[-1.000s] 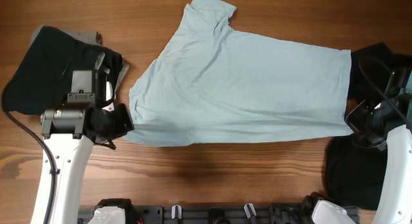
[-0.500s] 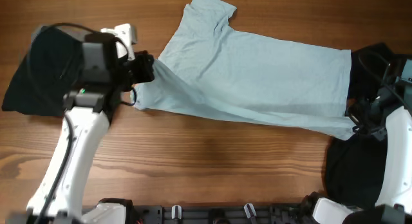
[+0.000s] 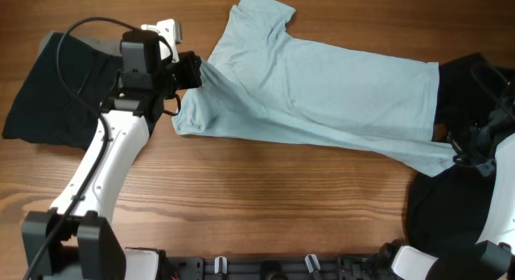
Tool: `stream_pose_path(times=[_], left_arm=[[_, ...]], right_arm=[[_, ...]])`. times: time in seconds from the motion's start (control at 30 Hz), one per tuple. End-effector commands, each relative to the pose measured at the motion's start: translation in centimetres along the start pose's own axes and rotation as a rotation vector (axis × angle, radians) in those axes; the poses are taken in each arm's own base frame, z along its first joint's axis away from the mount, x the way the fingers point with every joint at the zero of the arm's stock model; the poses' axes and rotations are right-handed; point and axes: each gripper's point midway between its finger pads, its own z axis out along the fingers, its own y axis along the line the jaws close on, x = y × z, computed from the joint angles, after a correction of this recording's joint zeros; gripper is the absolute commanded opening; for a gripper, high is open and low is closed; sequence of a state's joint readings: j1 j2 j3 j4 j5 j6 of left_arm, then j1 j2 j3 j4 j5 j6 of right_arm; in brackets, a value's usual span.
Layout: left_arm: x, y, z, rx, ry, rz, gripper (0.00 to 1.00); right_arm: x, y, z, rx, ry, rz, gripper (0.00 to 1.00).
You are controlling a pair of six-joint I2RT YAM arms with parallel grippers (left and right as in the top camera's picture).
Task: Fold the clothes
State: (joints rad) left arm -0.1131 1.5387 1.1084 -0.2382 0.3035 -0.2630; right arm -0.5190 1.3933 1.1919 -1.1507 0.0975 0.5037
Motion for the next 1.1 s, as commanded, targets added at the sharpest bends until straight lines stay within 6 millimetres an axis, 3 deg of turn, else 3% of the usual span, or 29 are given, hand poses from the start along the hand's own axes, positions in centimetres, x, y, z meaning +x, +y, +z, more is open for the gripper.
stream_pose_path(times=[0.0,0.17,0.37,0.47,0.6,0.67,0.83,1.07], left_arm=[[0.1,0.5,1.4,-0.009,0.004,0.025,0.04],[0.9,1.7,3.2,-0.034,0.023,0.017,0.04],[0.6,3.4,4.0,-0.114,-0.003,0.018,0.04],[0.3,3.7,4.1,-0.128,-0.018,0.020,0.04],[0.5,3.7,4.1,-0.131,-0.010,0.018,0.04],[0.5,3.8,4.1,-0.133,-0.007,0.017,0.04],[0.0,5.1,3.8,-0.210,-0.038,0.019,0.04],[-0.9,4.8,3.9,-0.197,-0.073,0.026,0.08]], right_arm=[[-0.6,0.6,0.0,-0.027,-0.009,-0.004,0.04],[-1.1,1.0,0.0,-0.045,-0.032,0.000,0.04],[-1.8,2.4,0.3,-0.102,-0.041,0.000,0.04],[0.0,2.6,1.4,-0.106,0.068,-0.032,0.04],[3.3,0.7,2.9,0.007,0.247,-0.088,0.04],[2.6,0.9,3.8,0.012,0.236,-0.099,0.04],[-0.8,6.5,3.9,-0.259,0.102,-0.165,0.04],[-2.4,8.4,4.0,-0.307,0.029,-0.167,0.04]])
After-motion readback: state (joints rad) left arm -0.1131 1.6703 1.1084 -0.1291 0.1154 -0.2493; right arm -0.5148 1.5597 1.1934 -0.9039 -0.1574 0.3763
